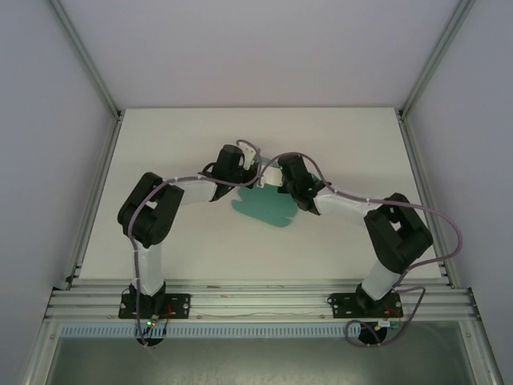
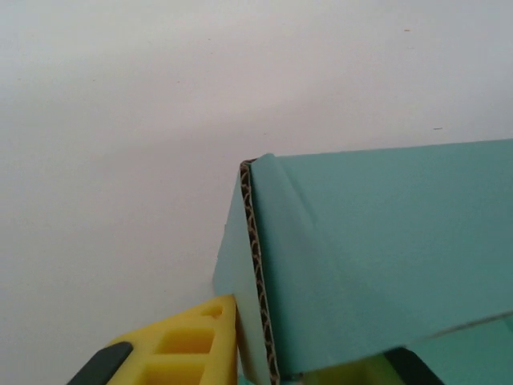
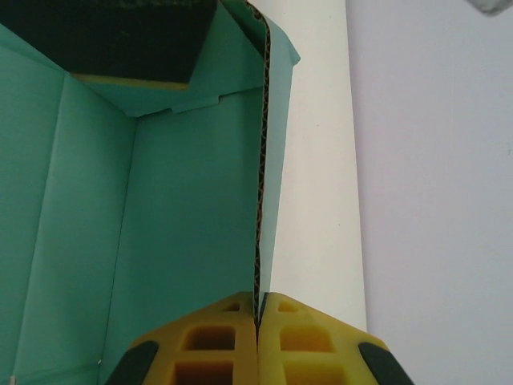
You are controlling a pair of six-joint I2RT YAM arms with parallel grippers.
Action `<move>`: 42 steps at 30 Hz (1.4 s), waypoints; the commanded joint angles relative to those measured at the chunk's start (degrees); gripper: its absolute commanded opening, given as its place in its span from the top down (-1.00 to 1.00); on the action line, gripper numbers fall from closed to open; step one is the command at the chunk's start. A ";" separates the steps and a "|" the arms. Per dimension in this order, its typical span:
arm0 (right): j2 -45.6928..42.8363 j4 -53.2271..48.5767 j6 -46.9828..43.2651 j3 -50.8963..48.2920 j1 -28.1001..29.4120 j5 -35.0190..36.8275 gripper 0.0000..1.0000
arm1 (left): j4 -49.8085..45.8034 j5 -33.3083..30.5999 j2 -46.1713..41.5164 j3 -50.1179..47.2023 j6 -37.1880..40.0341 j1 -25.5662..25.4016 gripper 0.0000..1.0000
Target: Assemble paper box
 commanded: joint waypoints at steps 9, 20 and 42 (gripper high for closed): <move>-8.68 -6.91 19.03 1.44 -1.78 -11.41 -0.12 | 4.85 -4.39 -1.61 -1.48 3.14 -1.27 1.00; -18.16 -14.13 62.07 2.37 -13.71 -32.41 -0.73 | -0.08 7.80 -7.38 -6.85 10.12 -1.61 1.00; 9.76 -27.83 63.04 13.98 -14.69 -44.50 -0.30 | -5.71 5.05 -3.02 -4.89 8.29 -3.69 0.71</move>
